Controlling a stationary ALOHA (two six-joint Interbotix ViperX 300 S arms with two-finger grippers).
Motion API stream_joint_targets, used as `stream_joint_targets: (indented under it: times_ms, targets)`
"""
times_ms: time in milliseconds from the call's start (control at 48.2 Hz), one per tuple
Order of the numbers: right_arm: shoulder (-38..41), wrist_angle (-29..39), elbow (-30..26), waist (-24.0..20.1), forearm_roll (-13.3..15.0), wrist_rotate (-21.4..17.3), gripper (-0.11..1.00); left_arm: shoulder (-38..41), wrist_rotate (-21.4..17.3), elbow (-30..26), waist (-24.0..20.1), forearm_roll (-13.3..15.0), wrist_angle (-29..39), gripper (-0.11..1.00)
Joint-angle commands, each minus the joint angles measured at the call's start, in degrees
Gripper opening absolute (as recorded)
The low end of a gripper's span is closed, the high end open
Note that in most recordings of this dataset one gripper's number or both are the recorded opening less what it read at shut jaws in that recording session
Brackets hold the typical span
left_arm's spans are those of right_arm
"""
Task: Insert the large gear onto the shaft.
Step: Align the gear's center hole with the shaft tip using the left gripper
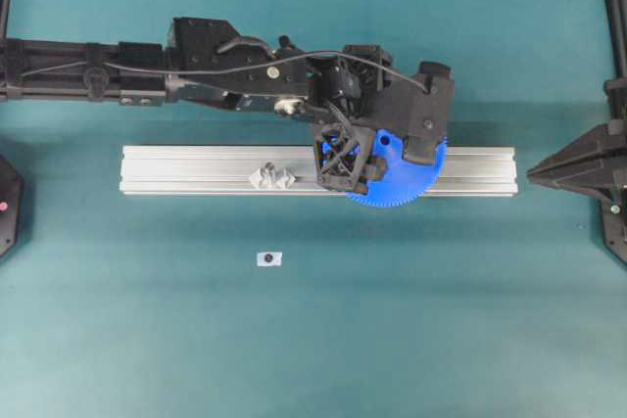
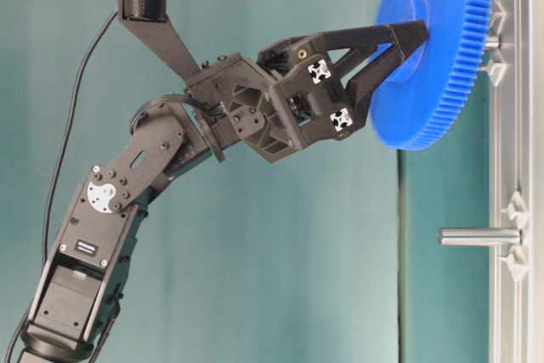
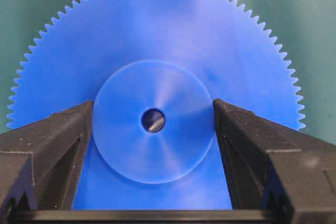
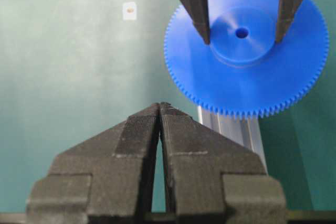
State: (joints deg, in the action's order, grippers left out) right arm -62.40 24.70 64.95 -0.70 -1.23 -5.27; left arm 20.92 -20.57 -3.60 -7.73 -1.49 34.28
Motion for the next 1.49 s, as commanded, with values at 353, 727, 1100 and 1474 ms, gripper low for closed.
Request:
stream_joint_targets:
  times_ms: [353, 727, 1100, 1474]
  targets:
    - [0.4, -0.4, -1.2, 0.2, 0.0, -0.6, 0.11, 0.1, 4.5, -0.5, -1.3, -0.2, -0.4, 0.77]
    - [0.4, -0.4, -1.4, 0.2, -0.2, -0.6, 0.11, -1.6, 5.3, 3.3, -0.4, -0.2, -0.1, 0.81]
    - [0.4, -0.4, -1.4, 0.2, -0.2, -0.6, 0.11, -2.5, 6.6, 5.2, -0.1, -0.2, 0.0, 0.81]
    - [0.4, -0.4, -1.5, 0.1, -0.3, -0.6, 0.11, -4.0, 6.6, 9.1, 0.1, -0.2, 0.8, 0.81]
